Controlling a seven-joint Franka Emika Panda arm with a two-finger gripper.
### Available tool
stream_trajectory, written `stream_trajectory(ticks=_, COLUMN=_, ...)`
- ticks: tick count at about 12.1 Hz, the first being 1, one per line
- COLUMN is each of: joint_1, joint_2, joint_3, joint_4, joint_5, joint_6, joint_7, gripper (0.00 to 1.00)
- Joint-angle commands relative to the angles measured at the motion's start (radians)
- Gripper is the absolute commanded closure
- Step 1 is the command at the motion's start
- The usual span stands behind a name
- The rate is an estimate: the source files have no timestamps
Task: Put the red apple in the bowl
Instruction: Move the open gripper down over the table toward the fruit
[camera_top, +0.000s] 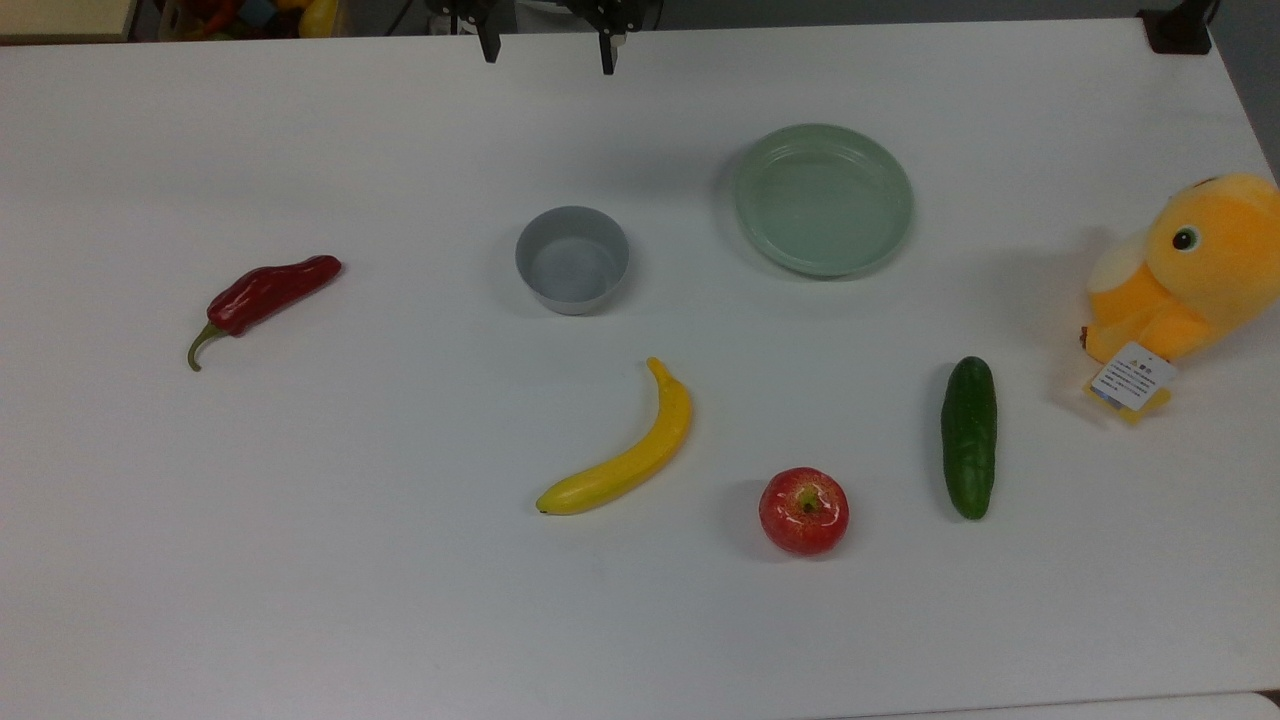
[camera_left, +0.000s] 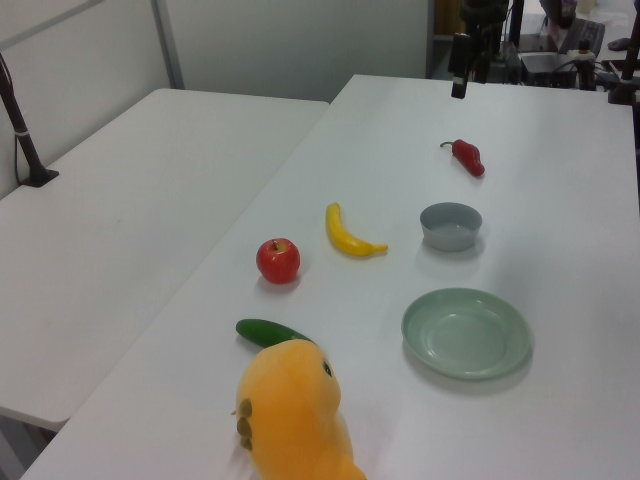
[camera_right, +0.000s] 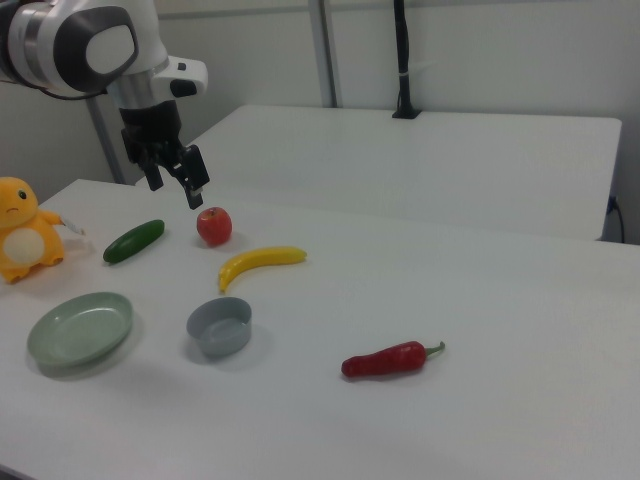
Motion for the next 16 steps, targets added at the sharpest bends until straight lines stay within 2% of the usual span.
stream_trajectory(ticks=1, joint_1=-0.044, joint_2=-0.032, joint_3=0.015, joint_4=-0.037, joint_5=0.036, joint_6=-0.017, joint_7=-0.110, gripper=0.00)
stream_trajectory(ticks=6, joint_1=-0.042, joint_2=-0.026, joint_3=0.013, joint_4=-0.033, joint_5=0.036, joint_6=-0.007, joint_7=-0.136, gripper=0.00)
stream_trajectory(ticks=7, joint_1=-0.039, joint_2=-0.006, joint_3=0.013, joint_4=-0.027, joint_5=0.039, joint_6=0.037, joint_7=-0.143, gripper=0.00)
stream_trajectory(ticks=10, joint_1=0.010, joint_2=0.072, joint_3=0.015, joint_4=-0.001, joint_5=0.035, joint_6=0.256, joint_7=-0.140, gripper=0.00)
stream_trajectory(ticks=13, joint_1=0.027, joint_2=0.227, joint_3=0.022, joint_4=0.122, joint_5=0.022, joint_6=0.292, joint_7=-0.184, gripper=0.00)
stream_trajectory(ticks=15, joint_1=0.077, joint_2=0.291, joint_3=0.025, joint_4=0.145, joint_5=0.018, joint_6=0.325, joint_7=-0.215, gripper=0.00)
stream_trajectory(ticks=16, joint_1=0.100, joint_2=0.324, joint_3=0.025, joint_4=0.150, joint_5=0.016, joint_6=0.394, joint_7=-0.213, gripper=0.00)
